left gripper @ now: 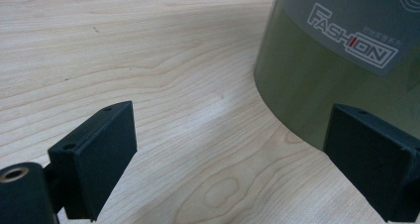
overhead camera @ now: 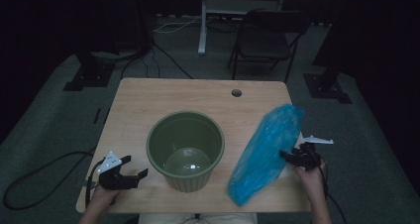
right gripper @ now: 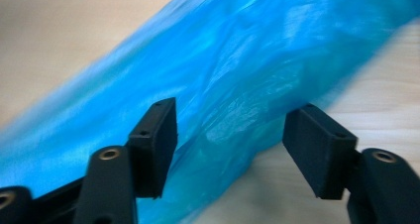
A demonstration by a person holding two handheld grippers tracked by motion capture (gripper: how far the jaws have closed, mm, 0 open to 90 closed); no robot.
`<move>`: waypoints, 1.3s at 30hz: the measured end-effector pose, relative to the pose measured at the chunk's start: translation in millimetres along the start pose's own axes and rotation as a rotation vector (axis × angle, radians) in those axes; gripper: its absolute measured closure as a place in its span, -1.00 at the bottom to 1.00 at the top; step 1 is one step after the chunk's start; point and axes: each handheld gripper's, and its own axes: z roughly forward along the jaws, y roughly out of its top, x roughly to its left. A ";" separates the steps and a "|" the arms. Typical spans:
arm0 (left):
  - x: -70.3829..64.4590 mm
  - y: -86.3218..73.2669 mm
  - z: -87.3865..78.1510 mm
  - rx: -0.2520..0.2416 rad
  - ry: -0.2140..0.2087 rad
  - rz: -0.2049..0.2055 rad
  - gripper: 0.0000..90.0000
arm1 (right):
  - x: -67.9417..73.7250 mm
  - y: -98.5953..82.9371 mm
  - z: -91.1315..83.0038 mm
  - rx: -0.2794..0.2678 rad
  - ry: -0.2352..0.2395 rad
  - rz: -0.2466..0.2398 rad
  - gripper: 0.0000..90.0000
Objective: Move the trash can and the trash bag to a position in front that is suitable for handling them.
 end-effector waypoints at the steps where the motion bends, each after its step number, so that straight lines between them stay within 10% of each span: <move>1: -0.3 0.2 0.4 0.006 -0.001 0.006 -0.85 | -5.0 2.4 -0.5 -0.019 -0.019 0.027 -0.25; 11: 2.6 -0.6 3.1 0.007 -0.005 -0.008 -0.85 | -27.1 17.9 37.9 0.004 -0.155 0.141 -0.25; 17: 1.1 -1.5 6.2 0.017 -0.009 -0.007 -0.85 | -24.7 40.4 73.4 0.046 -0.250 0.107 -0.21; 20: 0.1 -1.1 5.6 0.014 -0.007 -0.006 -0.85 | -12.5 47.9 87.0 0.040 -0.282 0.010 0.17; 26: 0.9 -3.2 2.6 0.010 -0.004 -0.012 -0.85 | 15.9 54.3 101.5 0.038 -0.182 -0.123 0.98; 33: 3.5 -3.6 -2.6 -0.001 0.007 -0.018 -0.85 | 46.1 60.9 71.1 -0.019 0.066 -0.264 1.00; 39: 1.1 -4.2 -3.5 0.004 0.010 -0.008 -0.85 | 36.9 52.6 52.1 0.075 0.146 -0.261 0.77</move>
